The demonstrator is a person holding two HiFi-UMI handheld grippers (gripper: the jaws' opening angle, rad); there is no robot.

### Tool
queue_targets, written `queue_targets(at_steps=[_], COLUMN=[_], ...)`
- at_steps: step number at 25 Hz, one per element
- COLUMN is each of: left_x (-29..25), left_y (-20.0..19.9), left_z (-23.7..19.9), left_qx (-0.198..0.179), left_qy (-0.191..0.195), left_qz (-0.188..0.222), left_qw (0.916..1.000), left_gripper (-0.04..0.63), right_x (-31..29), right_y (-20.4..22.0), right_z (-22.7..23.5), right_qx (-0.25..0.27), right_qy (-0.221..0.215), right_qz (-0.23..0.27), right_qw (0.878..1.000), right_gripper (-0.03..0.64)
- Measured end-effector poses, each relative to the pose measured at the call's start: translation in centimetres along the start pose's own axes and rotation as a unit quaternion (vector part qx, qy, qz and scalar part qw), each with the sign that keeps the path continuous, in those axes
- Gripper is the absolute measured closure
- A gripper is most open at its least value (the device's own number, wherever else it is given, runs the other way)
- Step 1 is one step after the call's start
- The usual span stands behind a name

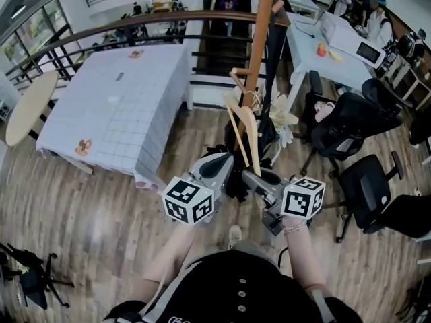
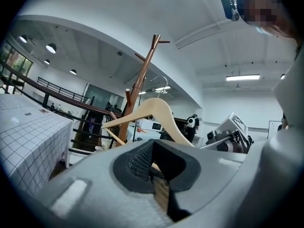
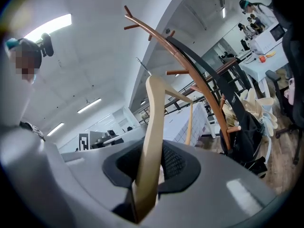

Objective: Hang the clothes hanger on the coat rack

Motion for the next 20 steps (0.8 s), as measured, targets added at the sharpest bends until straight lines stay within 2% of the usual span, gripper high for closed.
queue_targets(at_steps=[9,20], left_x=[-4.6,-6.9], left_y=[-1.0,-0.9], left_z=[-3.3,-5.4], left_qx=[0.007,0.006], left_qy=[-0.035,-0.057], left_qz=[0.010,0.004], left_qw=[0.9993,0.9983], left_gripper=[0.601,0.601], right_x=[-2.2,-3.9], right_y=[-3.8,-4.6], right_z=[3.9,6.4], right_qx=[0.003,-0.008], right_qy=[-0.036,-0.059], right_qz=[-0.023,-0.046], right_qw=[0.999,0.997], right_gripper=[0.535,0.535])
Point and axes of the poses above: the fingertips, and each gripper's own axes: x backward along the fingers, z to its right, y out of its underside, the point moved 1 cm from there along x, backward along the fingers, and after that the axes turned 1 degree about y, right-handed, at the moved point
